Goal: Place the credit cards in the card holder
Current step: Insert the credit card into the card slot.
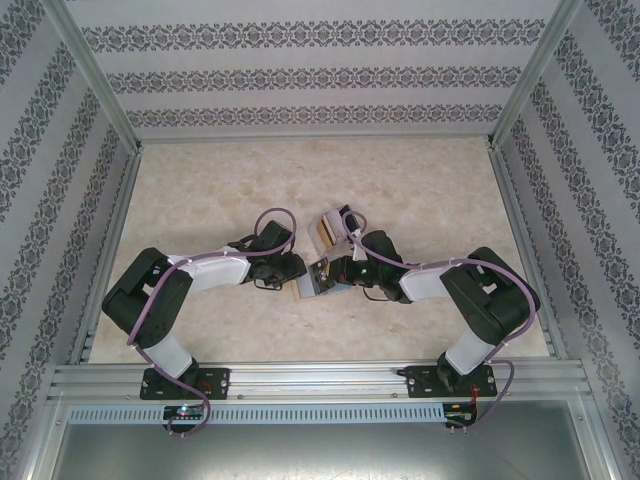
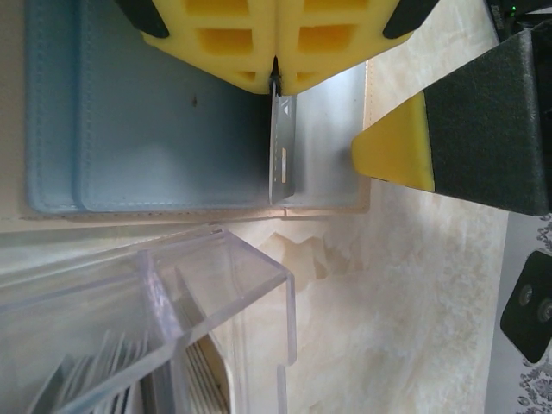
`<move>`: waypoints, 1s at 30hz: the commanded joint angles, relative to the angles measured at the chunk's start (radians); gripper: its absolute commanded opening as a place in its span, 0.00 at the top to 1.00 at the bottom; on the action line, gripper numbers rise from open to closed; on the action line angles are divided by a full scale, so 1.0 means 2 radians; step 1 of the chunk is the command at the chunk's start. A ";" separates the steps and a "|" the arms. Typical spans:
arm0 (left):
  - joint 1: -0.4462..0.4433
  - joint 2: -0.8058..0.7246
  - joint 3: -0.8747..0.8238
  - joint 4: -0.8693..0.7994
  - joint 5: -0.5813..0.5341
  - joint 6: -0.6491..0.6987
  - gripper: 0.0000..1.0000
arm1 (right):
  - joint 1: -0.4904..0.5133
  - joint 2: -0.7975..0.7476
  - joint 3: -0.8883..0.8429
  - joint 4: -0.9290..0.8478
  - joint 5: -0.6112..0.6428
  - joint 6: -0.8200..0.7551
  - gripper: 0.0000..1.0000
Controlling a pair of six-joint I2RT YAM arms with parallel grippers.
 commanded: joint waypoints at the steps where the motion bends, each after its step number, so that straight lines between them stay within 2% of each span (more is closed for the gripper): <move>1: -0.007 0.018 -0.005 0.014 0.014 -0.008 0.60 | 0.011 0.016 -0.005 0.000 0.010 0.009 0.99; 16: -0.010 0.020 -0.006 0.022 0.019 -0.009 0.61 | 0.052 0.050 0.016 0.029 0.055 0.015 0.96; 21: -0.009 0.013 -0.016 0.029 0.019 -0.017 0.61 | 0.073 0.051 0.013 0.033 0.093 0.032 0.94; 23: -0.009 0.009 -0.023 0.037 0.018 -0.022 0.61 | 0.083 0.056 0.020 0.031 0.093 0.033 0.89; 26: -0.010 0.005 -0.025 0.035 0.017 -0.023 0.61 | 0.087 0.042 0.019 0.009 0.108 0.033 0.87; 28: -0.009 0.002 -0.027 0.034 0.013 -0.022 0.61 | 0.086 0.023 0.012 -0.011 0.127 0.032 0.78; 30: -0.009 0.001 -0.028 0.033 0.010 -0.022 0.61 | 0.084 0.005 0.012 -0.042 0.138 0.026 0.77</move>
